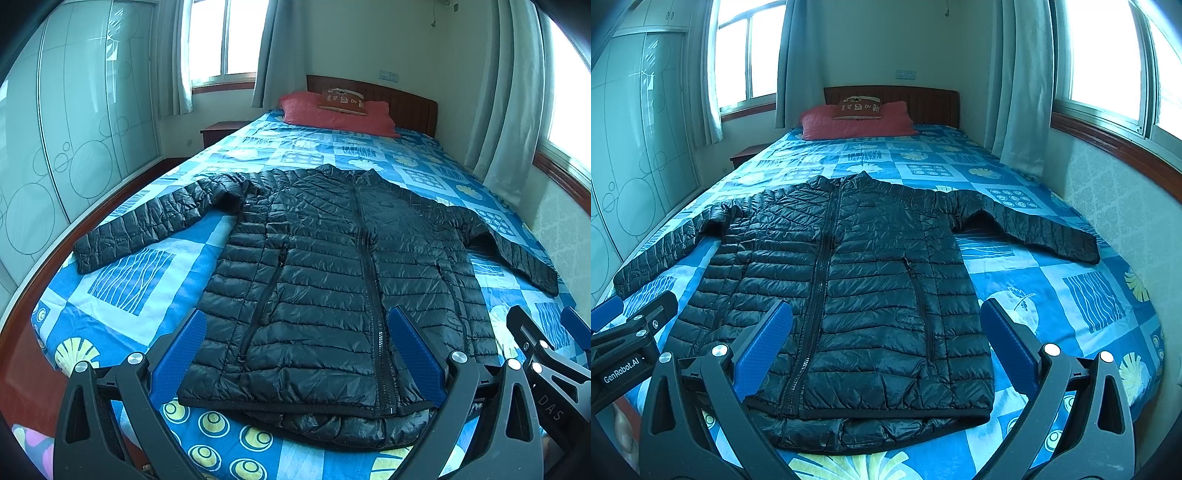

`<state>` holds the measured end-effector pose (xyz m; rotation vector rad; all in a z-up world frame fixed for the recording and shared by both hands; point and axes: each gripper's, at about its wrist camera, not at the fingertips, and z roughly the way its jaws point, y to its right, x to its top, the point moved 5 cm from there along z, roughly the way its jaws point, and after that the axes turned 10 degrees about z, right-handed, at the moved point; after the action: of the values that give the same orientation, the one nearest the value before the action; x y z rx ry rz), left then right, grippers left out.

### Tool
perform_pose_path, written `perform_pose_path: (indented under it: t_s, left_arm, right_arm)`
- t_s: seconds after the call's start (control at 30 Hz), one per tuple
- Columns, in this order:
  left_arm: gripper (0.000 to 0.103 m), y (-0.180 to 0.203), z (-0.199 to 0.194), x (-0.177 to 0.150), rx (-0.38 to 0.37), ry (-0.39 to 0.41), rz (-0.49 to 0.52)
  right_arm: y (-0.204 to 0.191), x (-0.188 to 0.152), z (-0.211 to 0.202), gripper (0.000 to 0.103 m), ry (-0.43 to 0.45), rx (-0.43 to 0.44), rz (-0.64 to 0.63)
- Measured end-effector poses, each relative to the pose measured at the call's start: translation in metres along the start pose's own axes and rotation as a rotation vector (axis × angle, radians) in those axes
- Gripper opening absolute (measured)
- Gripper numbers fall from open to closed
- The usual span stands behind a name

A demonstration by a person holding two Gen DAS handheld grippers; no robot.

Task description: Fold large clothes

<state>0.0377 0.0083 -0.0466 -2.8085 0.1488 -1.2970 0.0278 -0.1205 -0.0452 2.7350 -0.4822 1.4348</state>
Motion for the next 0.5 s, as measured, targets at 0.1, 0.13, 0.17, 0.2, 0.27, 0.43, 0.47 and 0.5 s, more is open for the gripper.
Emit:
perform_pose_path:
  t_s: [0.1,0.13,0.17,0.2,0.27,0.43,0.47,0.5]
  left_arm:
    - [0.098,0.0,0.001,-0.001,-0.001,-0.002,-0.001]
    - [0.098,0.0,0.002,-0.002,-0.001,-0.003,-0.001]
    - [0.098,0.0,0.002,-0.003,-0.001,-0.004,-0.001]
    - [0.098,0.0,0.003,-0.004,-0.002,-0.006,-0.003]
    - [0.098,0.0,0.004,-0.006,-0.002,-0.009,-0.004]
    - [0.098,-0.001,0.01,-0.006,-0.006,-0.023,-0.009]
    - [0.098,-0.001,0.011,-0.006,-0.007,-0.025,-0.01]
    - [0.098,-0.002,0.014,-0.004,-0.009,-0.029,-0.012]
  right_arm:
    - [-0.001,0.0,0.001,0.101,-0.003,-0.001,-0.001]
    - [-0.001,0.0,0.001,0.101,-0.004,-0.001,-0.001]
    - [-0.001,0.0,0.002,0.101,-0.006,-0.002,-0.002]
    - [-0.001,0.0,0.002,0.101,-0.007,-0.002,-0.002]
    - [-0.002,0.001,0.004,0.101,-0.012,-0.002,-0.004]
    - [-0.002,-0.001,0.007,0.101,-0.019,-0.001,-0.005]
    - [-0.002,-0.001,0.009,0.101,-0.021,-0.002,-0.005]
    - [-0.002,-0.001,0.011,0.101,-0.023,-0.003,-0.004]
